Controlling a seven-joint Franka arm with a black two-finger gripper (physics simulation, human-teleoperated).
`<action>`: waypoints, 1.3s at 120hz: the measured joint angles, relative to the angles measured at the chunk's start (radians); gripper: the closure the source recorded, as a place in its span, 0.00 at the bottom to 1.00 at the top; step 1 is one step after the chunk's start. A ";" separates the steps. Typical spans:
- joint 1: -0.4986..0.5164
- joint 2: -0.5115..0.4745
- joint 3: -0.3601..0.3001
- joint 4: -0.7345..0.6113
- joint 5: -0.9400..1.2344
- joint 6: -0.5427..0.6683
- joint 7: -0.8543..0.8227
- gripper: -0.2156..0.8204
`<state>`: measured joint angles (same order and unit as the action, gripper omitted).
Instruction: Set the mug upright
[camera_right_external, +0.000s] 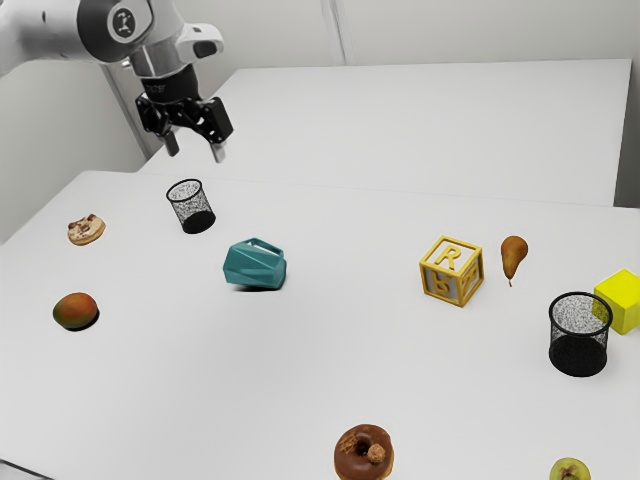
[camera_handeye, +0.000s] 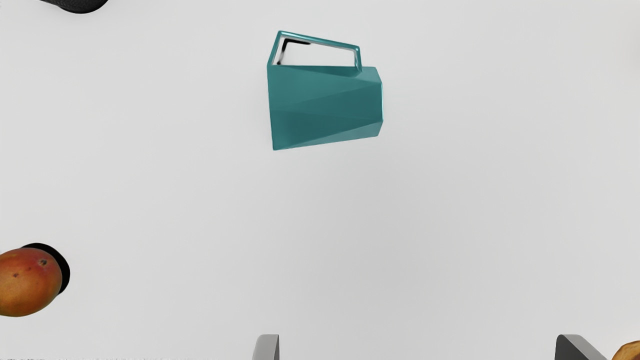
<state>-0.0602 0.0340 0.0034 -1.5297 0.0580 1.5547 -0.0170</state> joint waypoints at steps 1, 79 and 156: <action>0.000 0.000 0.000 0.000 0.000 0.000 0.000 0.21; 0.048 -0.064 0.000 -0.203 -0.197 0.068 0.018 0.21; 0.300 0.188 -0.001 -0.265 -0.400 0.305 0.436 0.21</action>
<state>0.2395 0.2220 0.0023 -1.7946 -0.3422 1.8593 0.4191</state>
